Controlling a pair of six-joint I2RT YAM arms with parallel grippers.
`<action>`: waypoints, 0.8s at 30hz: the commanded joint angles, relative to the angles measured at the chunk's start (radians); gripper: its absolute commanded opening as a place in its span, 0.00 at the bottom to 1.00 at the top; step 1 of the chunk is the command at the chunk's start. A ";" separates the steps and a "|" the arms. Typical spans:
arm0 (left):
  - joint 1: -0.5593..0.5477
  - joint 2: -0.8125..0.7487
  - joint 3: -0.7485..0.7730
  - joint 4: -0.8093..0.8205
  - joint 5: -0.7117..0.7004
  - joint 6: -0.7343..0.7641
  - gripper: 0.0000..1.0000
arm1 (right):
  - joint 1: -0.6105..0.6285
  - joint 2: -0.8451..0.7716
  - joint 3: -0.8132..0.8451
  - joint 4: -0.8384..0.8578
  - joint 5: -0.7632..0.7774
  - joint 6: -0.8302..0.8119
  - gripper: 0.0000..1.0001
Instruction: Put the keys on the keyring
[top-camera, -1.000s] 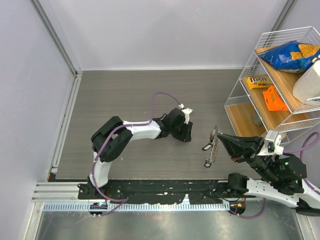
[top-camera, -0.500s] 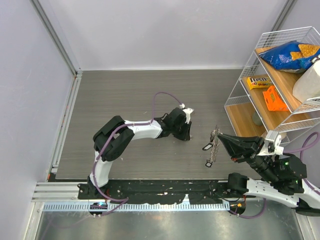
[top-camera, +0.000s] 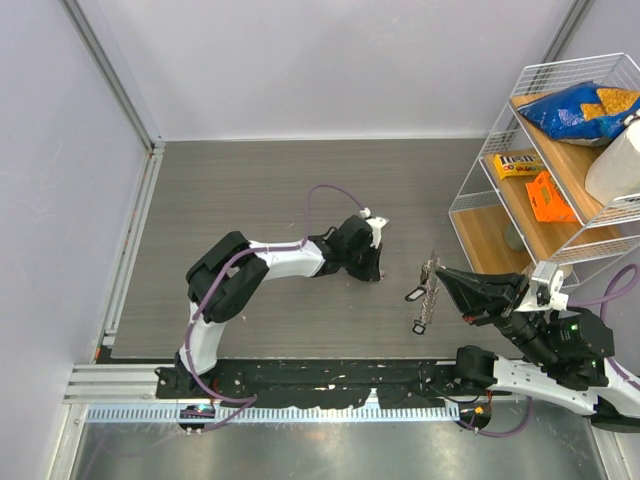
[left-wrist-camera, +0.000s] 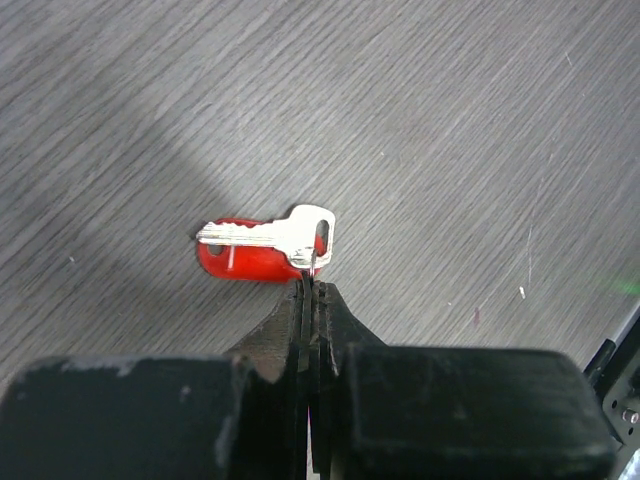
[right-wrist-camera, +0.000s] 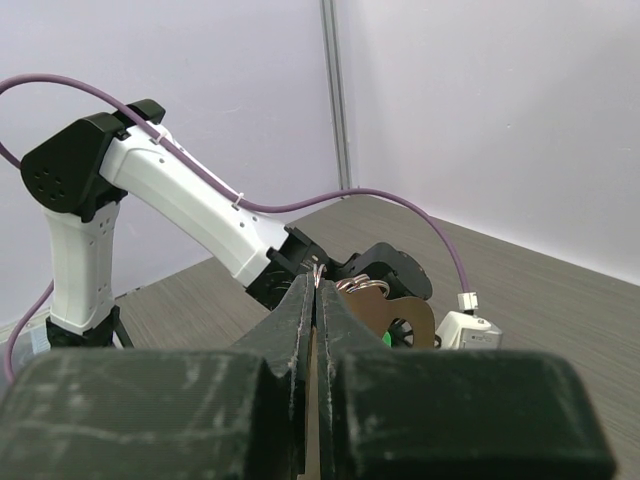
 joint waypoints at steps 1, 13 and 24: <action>-0.018 -0.062 -0.001 0.040 0.046 0.016 0.00 | 0.005 -0.013 0.026 0.033 -0.014 0.001 0.06; -0.032 -0.266 -0.155 0.060 0.046 0.084 0.00 | 0.005 0.003 0.052 -0.002 -0.042 0.032 0.06; -0.032 -0.126 -0.015 -0.032 -0.007 0.052 0.34 | 0.005 0.006 0.046 -0.007 -0.037 0.041 0.06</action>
